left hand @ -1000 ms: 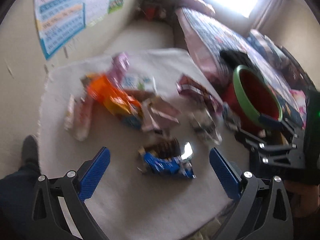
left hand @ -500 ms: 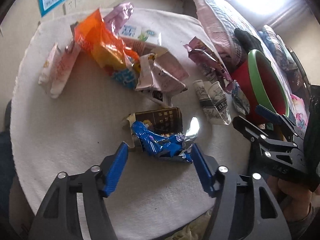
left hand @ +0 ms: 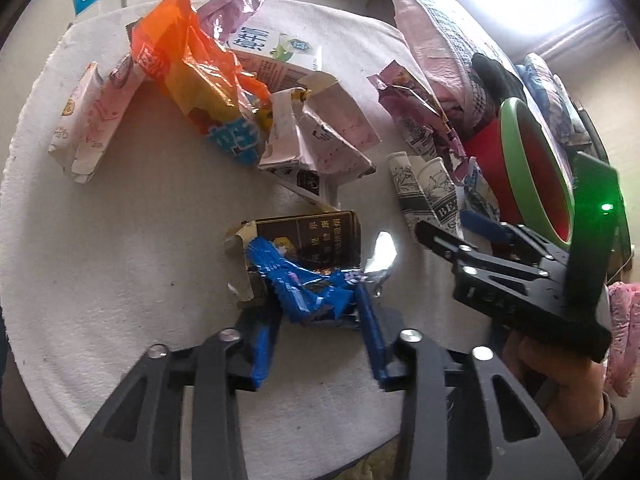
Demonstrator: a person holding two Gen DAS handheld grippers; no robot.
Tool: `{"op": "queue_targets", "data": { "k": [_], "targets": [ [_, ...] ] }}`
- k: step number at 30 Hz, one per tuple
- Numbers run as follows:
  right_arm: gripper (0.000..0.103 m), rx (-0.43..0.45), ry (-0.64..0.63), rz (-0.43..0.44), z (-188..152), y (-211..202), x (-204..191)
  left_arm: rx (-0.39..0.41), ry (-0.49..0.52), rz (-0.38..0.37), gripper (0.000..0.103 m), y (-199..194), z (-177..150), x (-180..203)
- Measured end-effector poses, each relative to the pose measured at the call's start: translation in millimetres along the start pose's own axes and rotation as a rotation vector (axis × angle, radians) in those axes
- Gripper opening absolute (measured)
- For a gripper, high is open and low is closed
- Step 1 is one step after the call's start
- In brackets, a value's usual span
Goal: Collect trash
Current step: 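Grasp the blue wrapper with the left tool while the right tool grasps the white paper cup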
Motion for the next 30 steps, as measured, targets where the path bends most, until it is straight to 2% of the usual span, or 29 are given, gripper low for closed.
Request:
{"op": "queue_targets", "data": {
  "k": [1,2,7,17,30],
  "targets": [
    [0.047,-0.005,0.0,0.004,-1,2,0,0.001,0.004,0.0,0.029,-1,0,1],
    [0.047,-0.014,-0.001,0.008,-3,3,-1,0.002,0.009,0.001,0.029,-1,0,1],
    [0.046,-0.006,-0.018,0.001,-5,-1,-6,0.009,0.021,-0.007,0.023,-4,1,5],
    [0.046,0.068,-0.024,-0.006,3,-43,-14,0.077,0.028,-0.02,0.022,-30,8,7],
    [0.046,0.176,-0.006,-0.028,13,-99,-11,0.221,0.155,0.074,0.022,-77,29,24]
  ]
}}
Point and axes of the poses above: each gripper's, at about its wrist camera, not at the fingertips, and y roughly the way its jaws point, x to its right, z to its top, the point moved 9 cm from there along y, roughly the way its jaws point, and after that the axes turned 5 degrees about z, right-handed, at the moved point
